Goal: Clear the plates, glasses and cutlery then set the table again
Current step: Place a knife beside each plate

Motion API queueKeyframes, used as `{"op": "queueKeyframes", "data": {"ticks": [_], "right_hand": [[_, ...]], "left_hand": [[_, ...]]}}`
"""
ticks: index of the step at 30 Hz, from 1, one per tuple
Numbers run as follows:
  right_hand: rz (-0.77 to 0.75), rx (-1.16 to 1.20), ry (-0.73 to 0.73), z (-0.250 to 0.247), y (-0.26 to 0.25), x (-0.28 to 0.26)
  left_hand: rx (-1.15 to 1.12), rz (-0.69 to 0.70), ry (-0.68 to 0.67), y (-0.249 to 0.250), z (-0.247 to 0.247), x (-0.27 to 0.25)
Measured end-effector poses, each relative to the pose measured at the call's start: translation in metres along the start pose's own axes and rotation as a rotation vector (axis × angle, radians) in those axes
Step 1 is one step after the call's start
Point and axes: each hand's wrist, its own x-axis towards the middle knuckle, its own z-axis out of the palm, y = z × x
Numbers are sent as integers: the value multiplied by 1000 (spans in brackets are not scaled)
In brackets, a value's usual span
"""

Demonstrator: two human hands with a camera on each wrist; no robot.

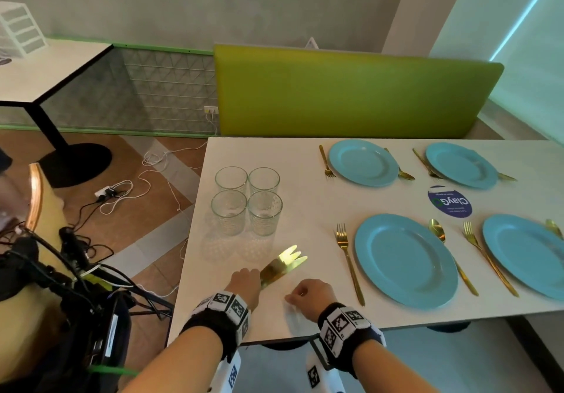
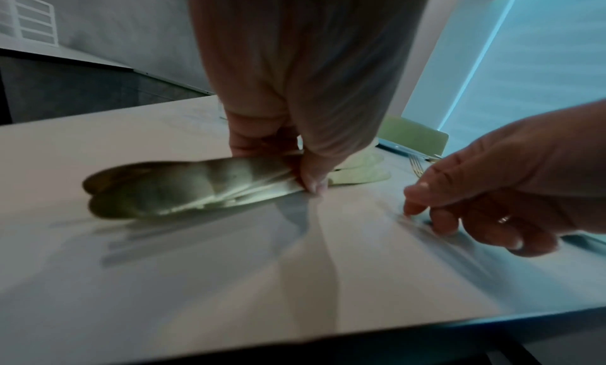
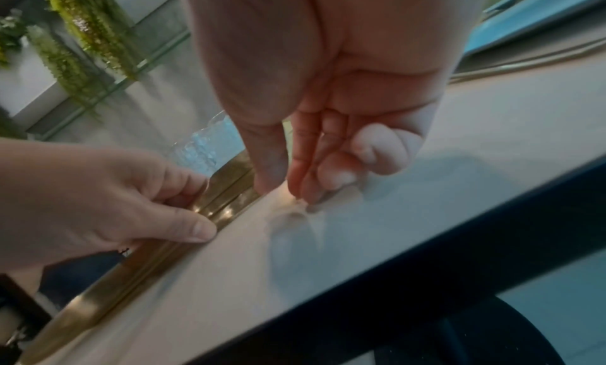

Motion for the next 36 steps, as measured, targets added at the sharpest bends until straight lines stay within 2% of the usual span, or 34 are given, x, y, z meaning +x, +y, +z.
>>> {"op": "queueKeyframes", "data": {"ticks": [4,9,14,17,25,29,32,36], "right_hand": [[60,86,-30,-2,3,0],[95,240,-77,-7,9,-2],[119,657,-152,-19,3,-5],[144,784,-140,-27,4,-2],[252,954,-152,-29,9,5],[233,852,-125,-45,3,9],[211,729,-20,-57,4,22],[179,151,160,-64,17,42]], "left_hand": [[-34,17,23,15,0,-2],[-253,-1,9,33,-7,0],[-447,58,-80,50,-16,2],[-544,30,-106,60,-20,3],[-698,-53,-58,77,-21,7],[-741,-77,-61,80,-29,13],[-898,-96,-75,82,-37,20],[-1093,-182,-99,84,-51,22]]}}
